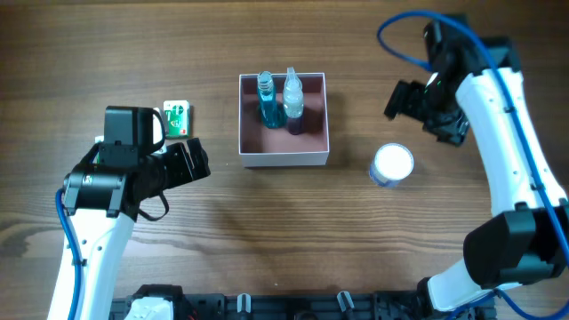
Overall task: Pack container
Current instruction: 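Move the right gripper to the white cotton-bud tub and grasp it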
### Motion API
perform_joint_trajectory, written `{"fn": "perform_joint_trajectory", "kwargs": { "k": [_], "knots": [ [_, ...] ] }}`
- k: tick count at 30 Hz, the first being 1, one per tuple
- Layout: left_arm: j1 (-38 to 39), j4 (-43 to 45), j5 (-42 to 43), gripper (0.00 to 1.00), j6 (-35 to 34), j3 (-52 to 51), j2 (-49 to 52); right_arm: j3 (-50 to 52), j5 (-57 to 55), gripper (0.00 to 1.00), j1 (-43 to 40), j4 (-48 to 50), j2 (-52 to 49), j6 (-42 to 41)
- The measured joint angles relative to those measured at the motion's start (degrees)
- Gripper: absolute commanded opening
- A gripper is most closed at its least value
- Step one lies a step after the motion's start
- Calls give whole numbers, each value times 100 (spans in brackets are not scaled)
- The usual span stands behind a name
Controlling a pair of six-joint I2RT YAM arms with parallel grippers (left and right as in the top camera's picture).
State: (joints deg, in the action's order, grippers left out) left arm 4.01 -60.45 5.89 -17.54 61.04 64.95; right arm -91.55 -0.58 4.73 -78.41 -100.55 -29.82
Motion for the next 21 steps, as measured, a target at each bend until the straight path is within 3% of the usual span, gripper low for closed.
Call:
{"fn": "perform_joint_trajectory", "kwargs": {
  "k": [10,21],
  "knots": [
    [0,0,-2,100,0,0,0,1670,463,100,0,1408,-4,186],
    [0,-2,-2,100,-2,0,0,2232,509,99,0,1808,-4,184]
  ]
}}
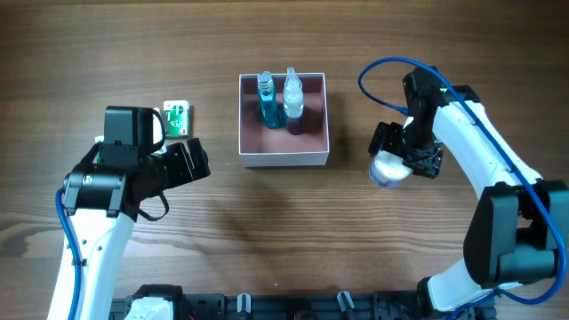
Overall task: Pack container
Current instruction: 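Move the right gripper to the white cotton-bud tub and grasp it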
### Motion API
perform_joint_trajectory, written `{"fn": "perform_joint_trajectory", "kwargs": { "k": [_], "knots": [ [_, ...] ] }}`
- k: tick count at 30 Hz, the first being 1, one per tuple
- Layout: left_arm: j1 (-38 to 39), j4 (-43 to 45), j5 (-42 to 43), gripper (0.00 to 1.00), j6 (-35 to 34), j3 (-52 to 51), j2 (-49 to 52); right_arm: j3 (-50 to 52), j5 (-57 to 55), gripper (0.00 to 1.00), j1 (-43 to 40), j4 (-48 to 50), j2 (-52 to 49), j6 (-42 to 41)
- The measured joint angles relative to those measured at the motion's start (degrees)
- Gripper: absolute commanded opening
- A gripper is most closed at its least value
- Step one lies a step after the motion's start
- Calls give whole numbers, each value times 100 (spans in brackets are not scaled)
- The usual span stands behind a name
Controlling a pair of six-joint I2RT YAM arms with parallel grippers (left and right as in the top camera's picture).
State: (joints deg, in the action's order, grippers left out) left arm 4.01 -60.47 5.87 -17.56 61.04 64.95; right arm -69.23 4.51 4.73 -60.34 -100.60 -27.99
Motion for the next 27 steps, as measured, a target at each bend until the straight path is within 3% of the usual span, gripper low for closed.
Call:
{"fn": "perform_joint_trajectory", "kwargs": {
  "k": [21,27],
  "knots": [
    [0,0,2,100,2,0,0,525,63,96,37,369,0,-9],
    [0,0,0,100,2,0,0,562,66,81,37,684,-2,-15]
  ]
}}
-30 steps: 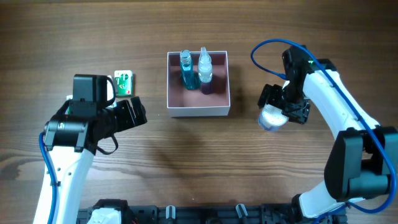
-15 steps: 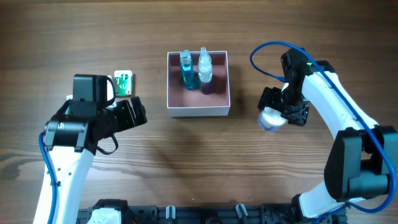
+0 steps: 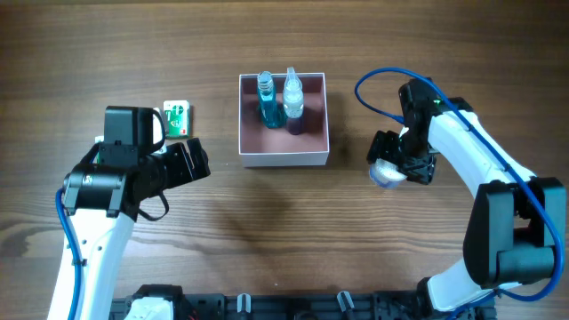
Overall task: Pack container
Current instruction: 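Move the right gripper to the white cotton-bud tub and grasp it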
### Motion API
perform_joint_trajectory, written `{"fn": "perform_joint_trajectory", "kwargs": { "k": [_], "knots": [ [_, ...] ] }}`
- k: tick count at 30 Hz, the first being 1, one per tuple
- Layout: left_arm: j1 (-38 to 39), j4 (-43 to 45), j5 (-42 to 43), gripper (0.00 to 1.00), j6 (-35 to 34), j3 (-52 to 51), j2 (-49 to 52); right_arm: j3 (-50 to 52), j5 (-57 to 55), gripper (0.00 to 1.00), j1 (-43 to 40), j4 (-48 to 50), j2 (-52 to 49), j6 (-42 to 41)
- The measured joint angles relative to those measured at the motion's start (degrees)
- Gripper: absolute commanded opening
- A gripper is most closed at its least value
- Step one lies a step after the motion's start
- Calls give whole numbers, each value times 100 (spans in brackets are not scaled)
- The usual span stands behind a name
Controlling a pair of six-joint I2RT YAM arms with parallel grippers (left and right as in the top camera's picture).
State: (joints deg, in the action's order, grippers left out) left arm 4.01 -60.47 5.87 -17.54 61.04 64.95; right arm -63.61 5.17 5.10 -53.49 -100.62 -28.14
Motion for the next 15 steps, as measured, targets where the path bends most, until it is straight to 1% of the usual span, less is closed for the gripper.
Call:
{"fn": "perform_joint_trajectory", "kwargs": {
  "k": [3,5,6,7,12,15],
  "knots": [
    [0,0,2,100,-2,0,0,0,0,75,0,35,0,-7],
    [0,0,2,100,0,0,0,0,-2,70,0,39,0,-20],
    [0,0,2,100,0,0,0,0,-7,66,0,42,2,-37],
    [0,0,2,100,0,0,0,-2,-15,64,0,46,2,-46],
    [0,0,0,100,0,0,0,-7,-9,63,0,63,2,-31],
    [0,0,2,100,0,0,0,-7,-9,59,0,63,2,-31]
  ]
}}
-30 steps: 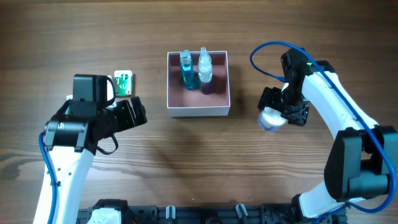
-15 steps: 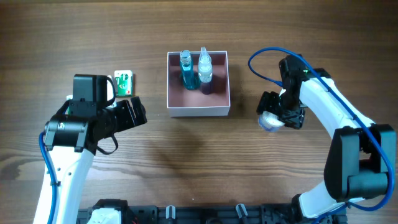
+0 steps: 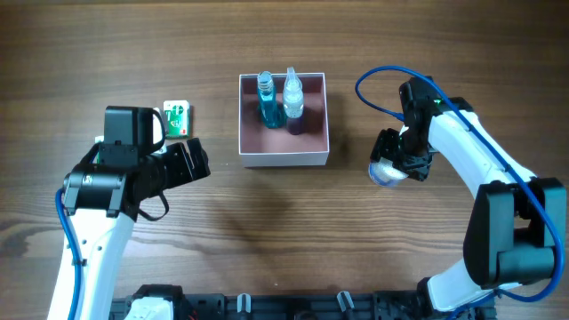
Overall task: Pack container
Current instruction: 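Move the right gripper to the white cotton-bud tub and grasp it, then place the cotton-bud tub into the box's front corner, release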
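Note:
A white box (image 3: 284, 158) with a pink floor stands at the table's middle back, holding a blue bottle (image 3: 268, 102) and a clear purple-bottomed bottle (image 3: 292, 104). To its right, a small white round jar (image 3: 381, 172) rests on the wood. My right gripper (image 3: 398, 165) is down over it, fingers drawn in on both sides, covering most of it. My left gripper (image 3: 197, 163) hovers open at the left, holding nothing. Behind that arm lies a green-and-white packet (image 3: 178, 119).
The dark wooden table (image 3: 267, 240) carries nothing else. A blue cable (image 3: 378, 78) loops off the right arm toward the box's right side. A black rail (image 3: 267, 307) runs along the front edge.
My right gripper's fingers have drawn in a little around the white jar. The jar, box, bottles and left arm stay where they were.
At first my right gripper was up at the back right, away from the white jar. It then stood directly over the jar, lower and partly covering it, and now has its fingers closed in on it. The left arm never moved.

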### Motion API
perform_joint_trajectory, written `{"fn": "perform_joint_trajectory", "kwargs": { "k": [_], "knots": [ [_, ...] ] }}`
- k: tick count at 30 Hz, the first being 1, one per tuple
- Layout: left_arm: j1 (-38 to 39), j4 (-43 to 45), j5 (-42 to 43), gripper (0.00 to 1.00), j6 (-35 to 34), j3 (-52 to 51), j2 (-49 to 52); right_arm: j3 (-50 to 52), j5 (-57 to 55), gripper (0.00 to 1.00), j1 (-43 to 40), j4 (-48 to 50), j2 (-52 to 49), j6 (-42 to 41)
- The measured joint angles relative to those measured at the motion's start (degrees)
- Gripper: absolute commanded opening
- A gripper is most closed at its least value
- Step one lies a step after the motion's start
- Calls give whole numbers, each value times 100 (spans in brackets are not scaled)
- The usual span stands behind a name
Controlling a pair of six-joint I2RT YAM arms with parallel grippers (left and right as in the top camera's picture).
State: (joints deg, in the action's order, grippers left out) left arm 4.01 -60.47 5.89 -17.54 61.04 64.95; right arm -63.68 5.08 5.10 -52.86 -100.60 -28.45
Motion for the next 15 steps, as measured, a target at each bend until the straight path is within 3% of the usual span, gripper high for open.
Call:
{"fn": "perform_joint_trajectory", "kwargs": {
  "k": [9,15],
  "knots": [
    [0,0,0,100,0,0,0,-319,-96,56,0,-348,2,190],
    [0,0,0,100,0,0,0,-1427,-179,42,129,-844,345,745]
  ]
}}
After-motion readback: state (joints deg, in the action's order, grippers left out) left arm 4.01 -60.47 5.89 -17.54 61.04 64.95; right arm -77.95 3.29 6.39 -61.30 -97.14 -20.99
